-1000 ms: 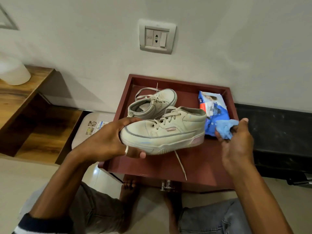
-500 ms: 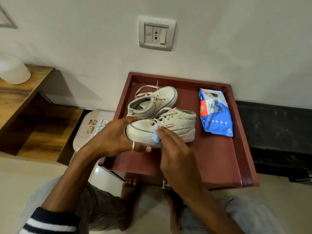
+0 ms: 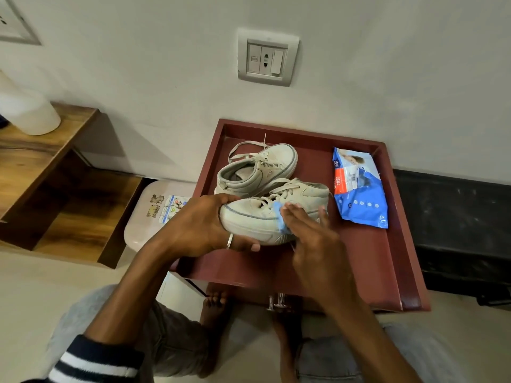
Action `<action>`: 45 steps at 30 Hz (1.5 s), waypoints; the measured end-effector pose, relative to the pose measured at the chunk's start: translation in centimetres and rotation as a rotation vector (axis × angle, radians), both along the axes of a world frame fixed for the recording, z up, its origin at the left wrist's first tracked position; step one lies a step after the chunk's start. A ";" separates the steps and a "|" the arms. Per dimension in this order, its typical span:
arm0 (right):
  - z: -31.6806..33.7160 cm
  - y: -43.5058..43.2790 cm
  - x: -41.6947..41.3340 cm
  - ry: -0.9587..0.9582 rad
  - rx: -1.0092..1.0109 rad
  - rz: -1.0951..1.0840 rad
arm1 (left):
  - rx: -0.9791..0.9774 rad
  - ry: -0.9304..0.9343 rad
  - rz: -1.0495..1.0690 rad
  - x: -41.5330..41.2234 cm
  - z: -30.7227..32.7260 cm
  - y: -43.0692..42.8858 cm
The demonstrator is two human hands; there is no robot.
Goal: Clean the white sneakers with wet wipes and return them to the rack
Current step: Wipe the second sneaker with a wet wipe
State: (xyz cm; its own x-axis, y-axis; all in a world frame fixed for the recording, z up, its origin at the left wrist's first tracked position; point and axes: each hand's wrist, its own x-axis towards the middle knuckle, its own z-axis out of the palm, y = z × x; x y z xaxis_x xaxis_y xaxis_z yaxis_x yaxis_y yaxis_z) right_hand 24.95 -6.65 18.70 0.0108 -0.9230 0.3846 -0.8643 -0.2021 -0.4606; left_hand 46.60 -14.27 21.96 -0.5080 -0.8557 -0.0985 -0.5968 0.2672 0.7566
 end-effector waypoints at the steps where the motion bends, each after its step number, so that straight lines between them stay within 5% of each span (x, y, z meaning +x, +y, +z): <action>1: 0.0 0.1 0.5 0.000 -0.008 -0.013 | -0.001 0.005 0.012 -0.1 0.0 0.0; 9: 1.4 0.7 5.8 0.022 -0.100 0.250 | -0.041 -0.052 0.007 0.3 -0.8 -0.2; 15: 0.9 0.1 -0.6 -0.034 -0.062 -0.027 | 0.032 0.002 -0.007 -0.1 0.2 -0.1; 24: 2.1 0.9 5.9 -0.087 -0.118 0.284 | -0.004 -0.098 0.043 0.4 -1.1 -0.5; 32: 1.3 -0.2 -1.4 -0.097 -0.076 -0.068 | 0.065 -0.008 -0.033 0.2 0.2 -0.5; 41: 1.6 1.0 5.5 -0.076 -0.107 0.284 | 0.004 -0.086 -0.028 0.5 -1.0 -0.9; 45: 0.8 0.3 1.9 -0.028 -0.095 0.139 | 0.034 -0.064 -0.060 0.7 -0.6 -0.7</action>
